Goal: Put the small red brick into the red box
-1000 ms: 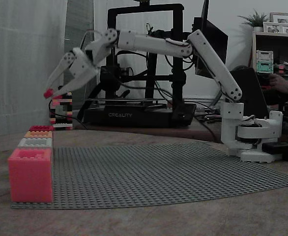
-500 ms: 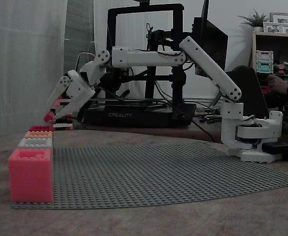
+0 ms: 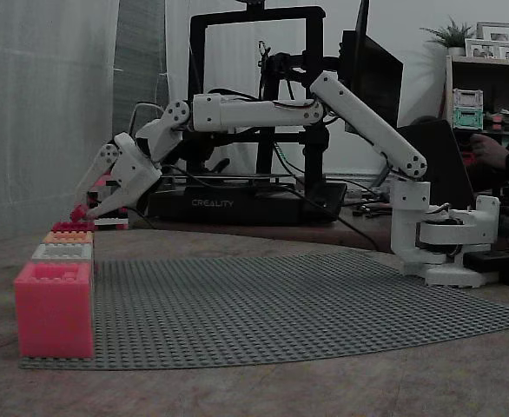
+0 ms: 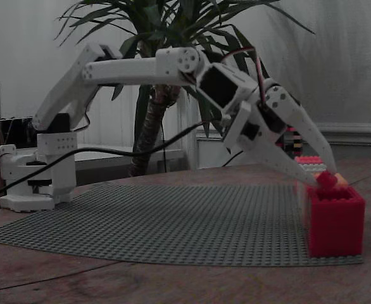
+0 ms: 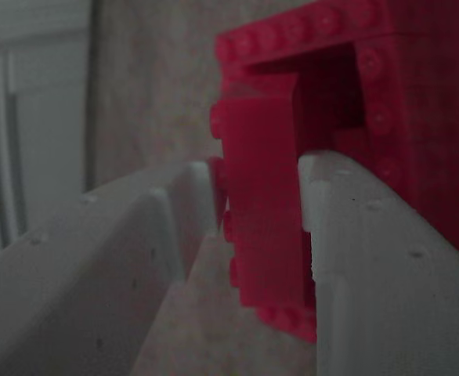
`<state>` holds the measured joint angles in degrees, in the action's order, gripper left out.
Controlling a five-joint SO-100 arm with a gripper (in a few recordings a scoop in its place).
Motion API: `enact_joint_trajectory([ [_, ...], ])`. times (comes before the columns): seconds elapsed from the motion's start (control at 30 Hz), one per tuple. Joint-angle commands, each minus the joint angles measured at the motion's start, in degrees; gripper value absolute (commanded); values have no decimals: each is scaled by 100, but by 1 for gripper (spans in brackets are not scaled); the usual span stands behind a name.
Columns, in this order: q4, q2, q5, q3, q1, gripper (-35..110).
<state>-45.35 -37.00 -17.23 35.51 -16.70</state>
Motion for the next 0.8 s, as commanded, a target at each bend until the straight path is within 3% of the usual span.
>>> enact_joint_trajectory([
  [0.0, 62, -229, 0, -466, -35, 6],
  [0.3, 18, -202, 79, -475, 26, 14],
  [0.47, -141, -316, 70, -510, 53, 11],
  [0.6, -246, -1090, 9, -79, 105, 0],
  [0.77, -413, -2610, -70, 1002, 316, 0],
])
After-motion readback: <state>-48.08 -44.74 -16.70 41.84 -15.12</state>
